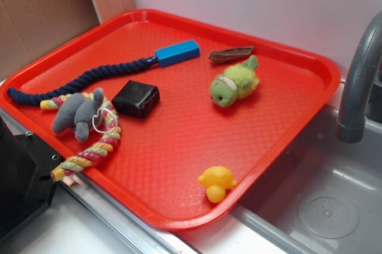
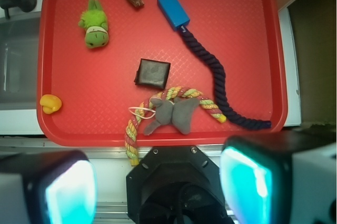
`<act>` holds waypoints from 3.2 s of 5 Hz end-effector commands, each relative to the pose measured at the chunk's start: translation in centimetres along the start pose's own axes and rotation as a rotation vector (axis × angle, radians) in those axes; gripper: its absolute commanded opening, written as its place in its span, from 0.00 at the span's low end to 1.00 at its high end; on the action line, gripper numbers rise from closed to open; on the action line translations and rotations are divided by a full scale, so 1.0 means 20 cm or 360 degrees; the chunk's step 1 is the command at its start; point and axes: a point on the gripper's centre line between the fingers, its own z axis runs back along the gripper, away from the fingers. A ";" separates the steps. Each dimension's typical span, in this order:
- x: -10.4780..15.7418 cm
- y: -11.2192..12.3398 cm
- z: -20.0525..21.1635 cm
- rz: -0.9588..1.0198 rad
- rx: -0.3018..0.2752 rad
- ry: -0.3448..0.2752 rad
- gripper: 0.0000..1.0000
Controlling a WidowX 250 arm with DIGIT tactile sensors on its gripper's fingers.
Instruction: Grab the wood chip.
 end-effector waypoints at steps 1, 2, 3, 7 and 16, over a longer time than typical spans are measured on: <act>0.00 0.00 0.00 0.0000 0.0000 0.0000 1.00; 0.23 0.00 -0.25 -0.0222 0.0173 -0.0034 1.00; 0.48 -0.07 -0.43 -0.0472 -0.0037 -0.0268 1.00; 0.66 -0.09 -0.70 -0.0605 -0.0022 -0.0201 1.00; 1.04 -0.12 -1.09 -0.0171 0.0157 -0.0152 1.00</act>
